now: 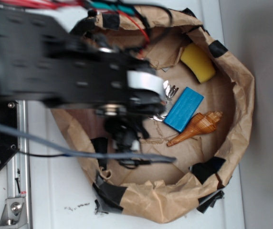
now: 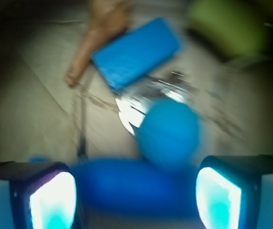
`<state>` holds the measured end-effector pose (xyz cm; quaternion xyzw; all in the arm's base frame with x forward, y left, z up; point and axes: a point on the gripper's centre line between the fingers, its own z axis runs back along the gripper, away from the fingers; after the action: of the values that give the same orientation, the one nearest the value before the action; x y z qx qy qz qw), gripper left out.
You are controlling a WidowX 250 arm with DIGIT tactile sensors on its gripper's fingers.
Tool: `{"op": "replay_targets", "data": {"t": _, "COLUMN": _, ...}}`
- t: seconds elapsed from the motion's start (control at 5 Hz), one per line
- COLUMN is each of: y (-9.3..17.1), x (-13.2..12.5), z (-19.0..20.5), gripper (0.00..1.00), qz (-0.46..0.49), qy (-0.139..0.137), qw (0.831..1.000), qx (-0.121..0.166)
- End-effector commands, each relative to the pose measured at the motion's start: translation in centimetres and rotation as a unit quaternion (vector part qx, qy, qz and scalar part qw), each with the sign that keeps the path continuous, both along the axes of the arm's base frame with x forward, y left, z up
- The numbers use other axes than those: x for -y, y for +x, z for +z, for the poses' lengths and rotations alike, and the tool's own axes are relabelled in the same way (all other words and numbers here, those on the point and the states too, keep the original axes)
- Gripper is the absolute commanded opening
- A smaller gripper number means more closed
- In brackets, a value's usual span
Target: Grab the blue ball.
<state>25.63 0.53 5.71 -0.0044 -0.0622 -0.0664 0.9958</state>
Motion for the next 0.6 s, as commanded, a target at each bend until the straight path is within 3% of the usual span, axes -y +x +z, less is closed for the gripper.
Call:
{"op": "replay_targets", "data": {"t": 0.0, "y": 2.7, "x": 1.3, "z": -5.2, "gripper": 0.0, "qz": -0.045, "qy": 0.044, "qw": 0.996, "qx": -0.055}}
{"op": "replay_targets", "data": {"t": 0.2, "y": 2.0, "x": 0.9, "z": -4.4, "gripper": 0.0, "qz": -0.059, "qy": 0.014, "qw": 0.995, "qx": -0.073}}
{"op": "replay_targets", "data": {"t": 0.4, "y": 2.0, "x": 0.6, "z": 0.3, "gripper": 0.0, "qz": -0.062, "qy": -0.028, "qw": 0.997, "qx": -0.045}}
